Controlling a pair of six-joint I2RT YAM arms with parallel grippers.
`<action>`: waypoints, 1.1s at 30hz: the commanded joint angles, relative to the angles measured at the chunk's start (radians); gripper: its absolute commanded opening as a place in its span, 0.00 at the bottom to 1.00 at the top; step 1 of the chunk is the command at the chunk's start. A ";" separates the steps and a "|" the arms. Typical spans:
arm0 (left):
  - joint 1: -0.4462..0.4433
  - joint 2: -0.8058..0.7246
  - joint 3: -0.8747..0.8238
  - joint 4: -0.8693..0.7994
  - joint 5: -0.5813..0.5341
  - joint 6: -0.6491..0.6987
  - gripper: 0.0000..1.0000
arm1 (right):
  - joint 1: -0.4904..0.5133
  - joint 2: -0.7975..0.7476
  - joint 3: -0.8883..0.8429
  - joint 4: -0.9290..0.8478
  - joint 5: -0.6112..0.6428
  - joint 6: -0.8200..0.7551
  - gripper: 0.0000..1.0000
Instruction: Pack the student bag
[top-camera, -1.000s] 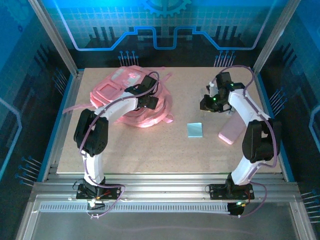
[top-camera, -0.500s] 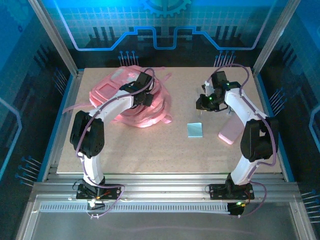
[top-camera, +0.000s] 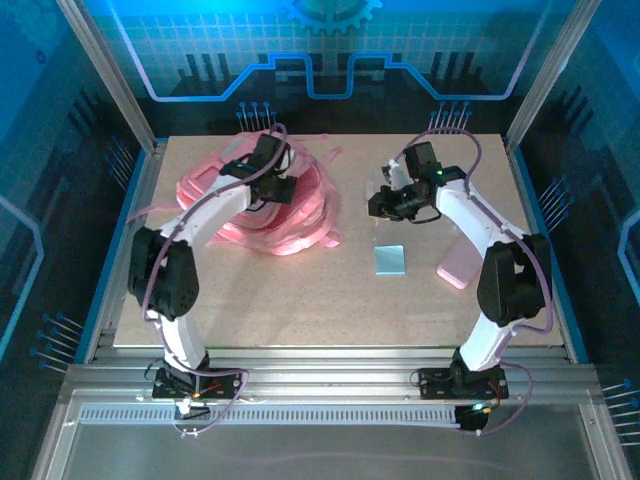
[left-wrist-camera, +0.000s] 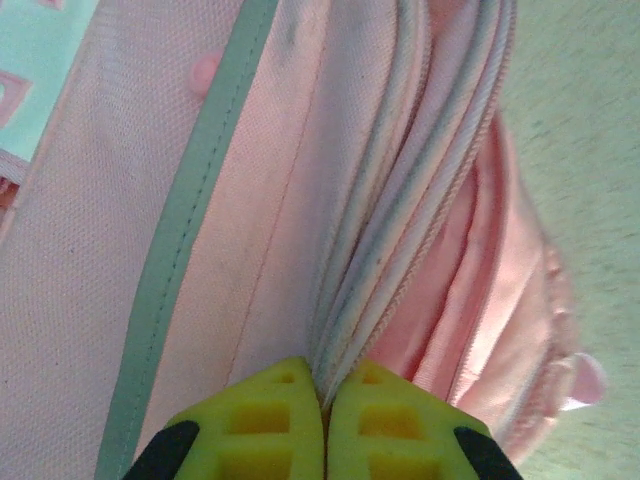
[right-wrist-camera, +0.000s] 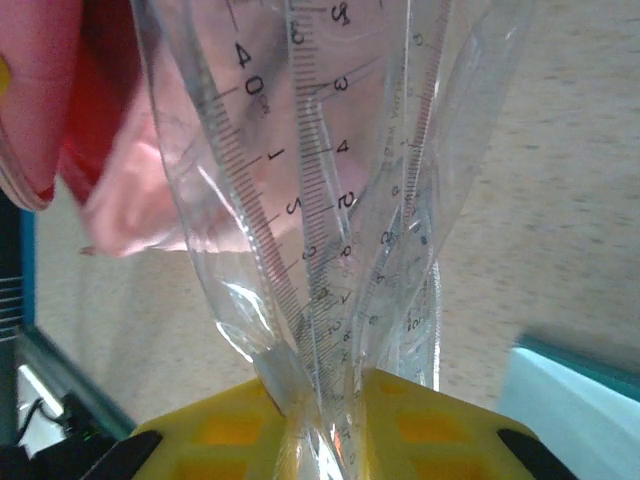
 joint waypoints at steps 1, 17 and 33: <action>0.001 -0.104 0.068 -0.015 0.228 -0.120 0.00 | 0.033 -0.053 -0.033 0.144 -0.140 0.099 0.21; 0.002 -0.186 0.038 0.163 0.391 -0.305 0.00 | 0.286 0.343 0.162 0.693 -0.195 0.593 0.21; 0.023 -0.293 -0.123 0.341 0.337 -0.368 0.00 | 0.277 0.355 0.362 0.273 -0.019 0.352 0.82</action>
